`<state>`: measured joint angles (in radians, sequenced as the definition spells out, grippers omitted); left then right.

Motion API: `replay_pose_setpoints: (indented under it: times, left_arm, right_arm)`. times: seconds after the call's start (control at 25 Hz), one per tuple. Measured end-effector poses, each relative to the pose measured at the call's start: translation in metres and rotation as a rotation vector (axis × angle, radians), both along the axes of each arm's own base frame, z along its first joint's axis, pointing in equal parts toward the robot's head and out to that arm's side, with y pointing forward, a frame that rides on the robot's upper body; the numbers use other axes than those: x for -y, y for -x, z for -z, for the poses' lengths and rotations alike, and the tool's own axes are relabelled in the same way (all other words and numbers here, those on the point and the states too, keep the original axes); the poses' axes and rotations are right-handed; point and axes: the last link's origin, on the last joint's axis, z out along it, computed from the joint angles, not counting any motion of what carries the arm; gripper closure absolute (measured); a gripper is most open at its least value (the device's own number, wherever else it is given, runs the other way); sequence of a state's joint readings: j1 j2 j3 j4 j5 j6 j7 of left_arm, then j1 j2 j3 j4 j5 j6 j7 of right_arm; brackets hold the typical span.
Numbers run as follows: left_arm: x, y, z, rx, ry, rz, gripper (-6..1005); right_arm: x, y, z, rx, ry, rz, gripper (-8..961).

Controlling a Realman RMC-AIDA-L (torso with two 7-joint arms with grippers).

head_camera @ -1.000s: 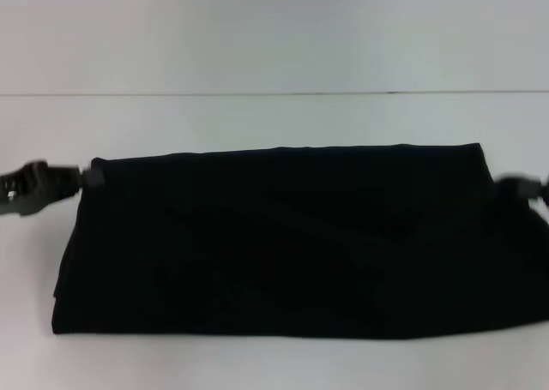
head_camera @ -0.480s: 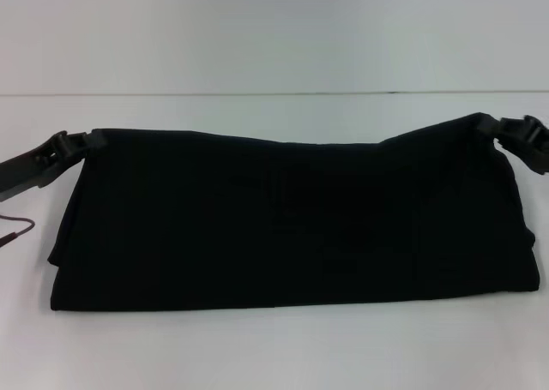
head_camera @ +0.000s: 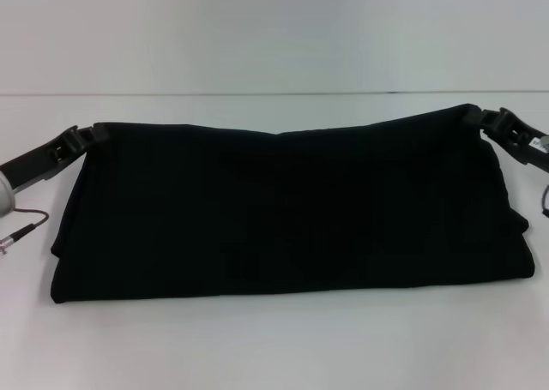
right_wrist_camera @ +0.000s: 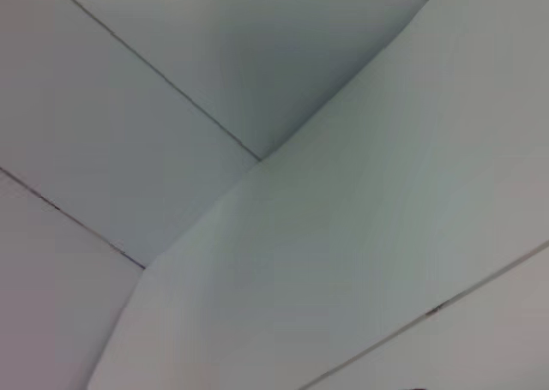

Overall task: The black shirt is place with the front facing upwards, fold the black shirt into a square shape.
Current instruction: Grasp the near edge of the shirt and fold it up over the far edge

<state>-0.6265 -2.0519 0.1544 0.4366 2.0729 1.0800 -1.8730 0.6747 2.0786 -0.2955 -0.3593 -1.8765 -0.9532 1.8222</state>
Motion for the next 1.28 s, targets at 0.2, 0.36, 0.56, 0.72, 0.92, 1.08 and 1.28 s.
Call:
replay_pose_setpoints:
  times: [0.2, 0.36, 0.56, 0.72, 0.92, 1.08, 1.28]
  left_arm:
    - [-0.005, 0.001, 0.006, -0.033, -0.024, -0.035, 945]
    - [-0.008, 0.002, 0.009, -0.046, -0.036, -0.059, 926]
    - [-0.012, 0.003, 0.014, -0.063, -0.07, -0.097, 903]
    - [-0.013, 0.002, 0.02, -0.074, -0.125, -0.115, 884]
    - [-0.013, -0.001, 0.024, -0.077, -0.174, -0.114, 861]
    - [-0.012, 0.0, 0.026, -0.058, -0.182, -0.135, 764]
    - [-0.01, 0.002, 0.025, -0.041, -0.183, -0.13, 563]
  right_arm:
    - [-0.004, 0.002, 0.013, 0.05, -0.012, 0.017, 930]
    - [-0.008, 0.001, 0.015, 0.093, -0.017, 0.025, 920]
    - [-0.014, 0.002, 0.017, 0.141, -0.024, 0.042, 878]
    - [-0.018, 0.005, 0.023, 0.229, -0.016, 0.02, 843]
    - [-0.02, 0.007, 0.027, 0.255, -0.026, 0.004, 800]
    - [-0.017, 0.002, 0.024, 0.212, -0.058, 0.037, 766]
    - [-0.008, -0.001, 0.019, 0.164, -0.077, 0.005, 521]
